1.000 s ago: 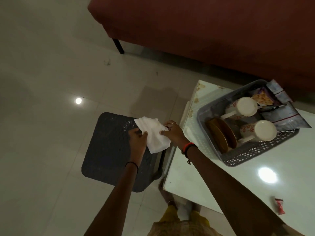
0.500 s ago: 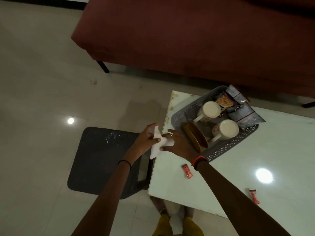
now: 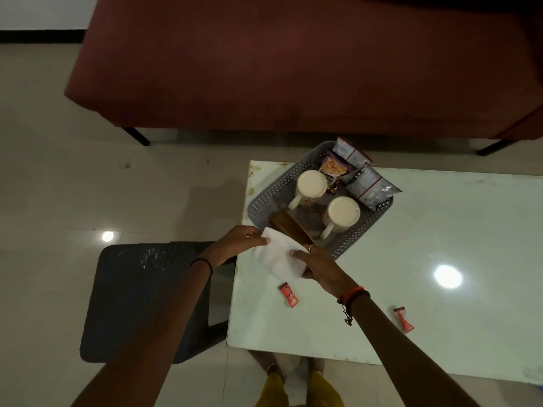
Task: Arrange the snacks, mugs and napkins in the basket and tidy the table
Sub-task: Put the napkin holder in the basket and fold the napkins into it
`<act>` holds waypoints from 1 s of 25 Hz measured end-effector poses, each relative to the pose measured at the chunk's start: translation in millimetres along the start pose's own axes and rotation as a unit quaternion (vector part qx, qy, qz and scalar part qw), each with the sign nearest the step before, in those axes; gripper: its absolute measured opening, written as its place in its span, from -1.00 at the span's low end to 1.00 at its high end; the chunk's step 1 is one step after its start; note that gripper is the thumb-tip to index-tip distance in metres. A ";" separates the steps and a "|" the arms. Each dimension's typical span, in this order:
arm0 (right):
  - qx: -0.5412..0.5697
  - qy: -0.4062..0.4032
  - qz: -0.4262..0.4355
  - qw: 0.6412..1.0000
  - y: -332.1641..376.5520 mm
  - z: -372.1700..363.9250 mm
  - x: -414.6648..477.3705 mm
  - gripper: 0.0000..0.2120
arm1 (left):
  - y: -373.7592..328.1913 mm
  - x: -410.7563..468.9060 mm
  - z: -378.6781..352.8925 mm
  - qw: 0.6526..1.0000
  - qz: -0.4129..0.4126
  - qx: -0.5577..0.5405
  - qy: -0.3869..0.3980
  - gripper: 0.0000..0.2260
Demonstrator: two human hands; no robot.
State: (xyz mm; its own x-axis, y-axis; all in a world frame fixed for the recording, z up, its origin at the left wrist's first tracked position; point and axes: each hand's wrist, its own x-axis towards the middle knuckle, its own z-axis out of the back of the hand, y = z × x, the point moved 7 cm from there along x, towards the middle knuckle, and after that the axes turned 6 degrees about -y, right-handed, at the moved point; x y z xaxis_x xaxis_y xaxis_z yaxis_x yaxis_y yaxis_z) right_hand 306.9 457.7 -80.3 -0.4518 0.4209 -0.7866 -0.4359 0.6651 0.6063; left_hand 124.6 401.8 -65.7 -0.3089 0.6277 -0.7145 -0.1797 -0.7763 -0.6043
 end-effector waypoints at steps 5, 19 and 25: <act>0.255 -0.011 -0.054 0.965 -15.3 7.2 11.3 -0.88 | -13.0 31.2 -15.8 0.999 0.021 -0.036 -0.012 -0.80; 0.337 -0.181 -0.182 0.906 -49.2 34.7 40.6 -0.85 | -53.1 100.9 -30.9 0.961 -0.031 0.272 -0.047 -0.68; 0.273 -0.200 -0.191 0.922 -51.3 32.6 53.3 -0.85 | -50.1 106.0 -36.4 0.950 -0.030 0.299 -0.085 -0.62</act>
State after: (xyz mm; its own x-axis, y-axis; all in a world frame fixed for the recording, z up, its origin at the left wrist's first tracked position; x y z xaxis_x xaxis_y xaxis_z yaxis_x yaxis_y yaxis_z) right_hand 330.5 466.1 -157.1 0.0234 0.2135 -0.9767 0.0015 0.9769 0.2136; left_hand 134.9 509.3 -123.9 -0.4182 0.6925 -0.5878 -0.6839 -0.6659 -0.2980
